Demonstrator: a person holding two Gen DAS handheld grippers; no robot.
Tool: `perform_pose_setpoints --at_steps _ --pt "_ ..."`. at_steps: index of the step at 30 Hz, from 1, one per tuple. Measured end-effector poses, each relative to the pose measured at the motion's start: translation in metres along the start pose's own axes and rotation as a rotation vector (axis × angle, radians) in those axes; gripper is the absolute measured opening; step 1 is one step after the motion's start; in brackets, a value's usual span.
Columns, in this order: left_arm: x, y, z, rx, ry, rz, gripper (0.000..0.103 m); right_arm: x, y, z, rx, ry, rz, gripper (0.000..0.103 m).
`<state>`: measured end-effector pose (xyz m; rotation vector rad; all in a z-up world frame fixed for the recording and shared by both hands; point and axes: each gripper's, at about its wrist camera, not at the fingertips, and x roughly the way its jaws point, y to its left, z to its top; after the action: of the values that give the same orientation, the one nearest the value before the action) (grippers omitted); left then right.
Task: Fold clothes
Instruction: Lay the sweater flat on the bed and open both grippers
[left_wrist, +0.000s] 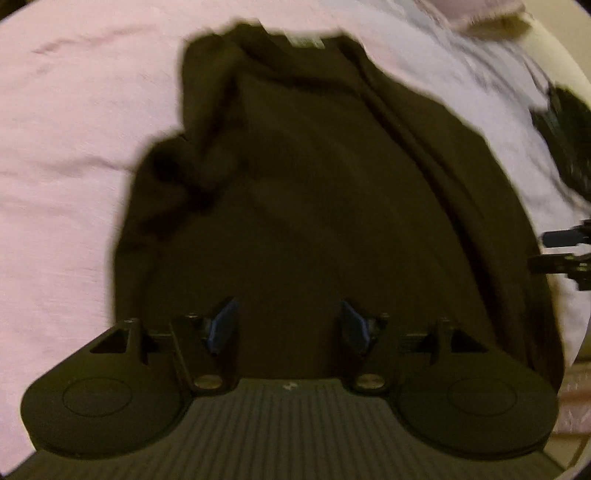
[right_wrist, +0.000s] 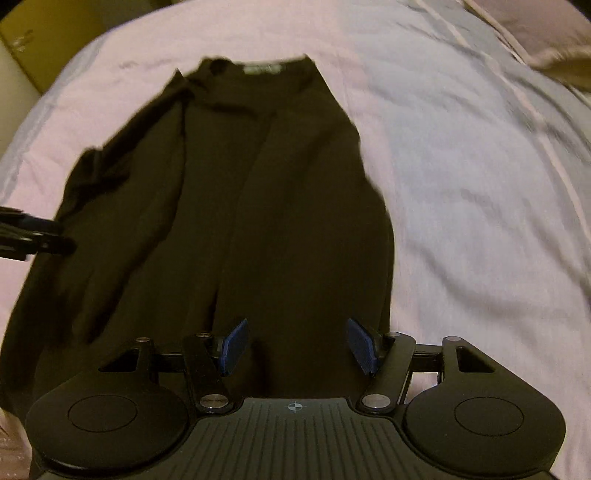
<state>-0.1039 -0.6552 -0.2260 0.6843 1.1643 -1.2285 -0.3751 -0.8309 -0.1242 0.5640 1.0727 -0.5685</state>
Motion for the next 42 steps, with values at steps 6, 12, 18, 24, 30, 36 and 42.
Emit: perform_pose_setpoints --at_steps 6,12,18,24,30,36,42 --pt "-0.013 0.003 0.008 0.145 0.014 -0.063 0.0 0.015 0.023 -0.059 0.043 0.028 -0.07 0.066" --pt "-0.143 0.129 0.029 0.141 -0.164 0.209 0.0 0.023 0.055 -0.075 -0.024 0.025 -0.055 0.068" --pt "-0.236 0.277 0.043 0.043 -0.151 0.636 0.0 0.046 0.07 -0.078 -0.072 0.063 -0.099 0.069" --pt "-0.215 0.334 0.025 -0.033 0.006 0.823 0.004 0.08 0.074 -0.078 -0.127 0.144 -0.162 0.069" --pt "-0.164 0.293 0.008 0.007 0.009 0.629 0.011 0.059 0.049 -0.067 -0.049 0.186 -0.134 0.001" --pt "-0.12 0.221 0.02 0.173 -0.033 0.473 0.018 0.003 -0.028 -0.026 -0.023 0.095 -0.332 0.0" --pt "-0.105 0.193 0.048 0.201 -0.091 0.398 0.019 -0.055 -0.108 0.016 0.005 -0.004 -0.536 0.0"
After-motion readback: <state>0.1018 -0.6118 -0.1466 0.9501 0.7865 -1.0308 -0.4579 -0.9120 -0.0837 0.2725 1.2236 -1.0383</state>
